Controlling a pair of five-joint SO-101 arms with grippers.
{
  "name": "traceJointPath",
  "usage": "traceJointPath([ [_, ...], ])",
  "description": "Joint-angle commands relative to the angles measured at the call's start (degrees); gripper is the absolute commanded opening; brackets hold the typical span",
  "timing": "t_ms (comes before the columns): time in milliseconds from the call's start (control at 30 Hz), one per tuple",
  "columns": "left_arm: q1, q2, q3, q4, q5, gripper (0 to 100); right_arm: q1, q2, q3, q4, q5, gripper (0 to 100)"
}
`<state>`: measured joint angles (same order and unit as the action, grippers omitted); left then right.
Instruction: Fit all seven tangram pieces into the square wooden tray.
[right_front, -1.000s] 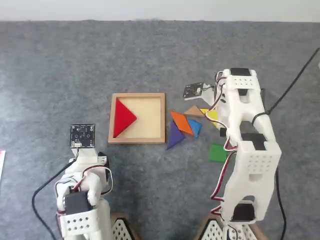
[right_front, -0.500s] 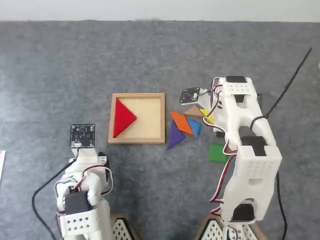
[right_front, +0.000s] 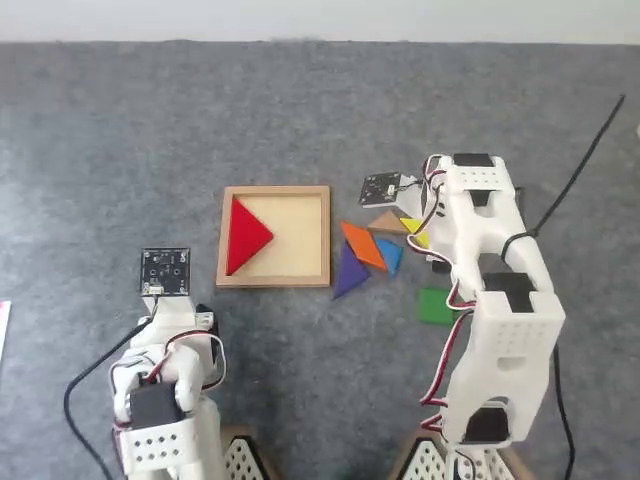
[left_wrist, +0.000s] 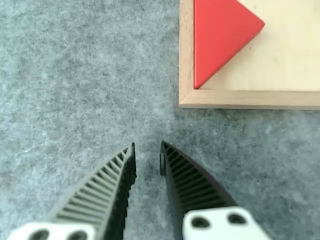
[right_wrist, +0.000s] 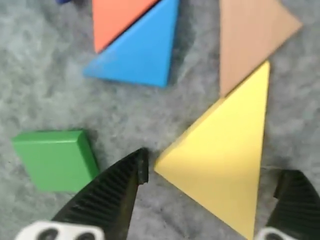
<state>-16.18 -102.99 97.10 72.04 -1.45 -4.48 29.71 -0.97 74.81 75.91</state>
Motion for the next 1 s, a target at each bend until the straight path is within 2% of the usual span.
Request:
traceJointPath([
  [0,0.4,-1.1,-0.7,0.3,0.0,8,1.4,-0.9,-0.5,-1.1,0.9,40.5],
  [167,0.3,-1.1,-0.7,0.3,0.0,8,1.5,-0.6,-0.6,-2.1,0.9,40.1],
  [367,0.3,-1.1,-0.7,0.3,0.0,8,1.5,-0.6,-0.5,-2.9,0.8,27.5],
  [633,0.3,-1.1,-0.7,0.3,0.0,8,1.5,-1.4,-0.6,-2.7,0.3,26.9],
  [967,0.3,-1.1,-0.7,0.3,0.0,8,-0.3,-13.5,-0.5,2.2,-2.8,26.7],
])
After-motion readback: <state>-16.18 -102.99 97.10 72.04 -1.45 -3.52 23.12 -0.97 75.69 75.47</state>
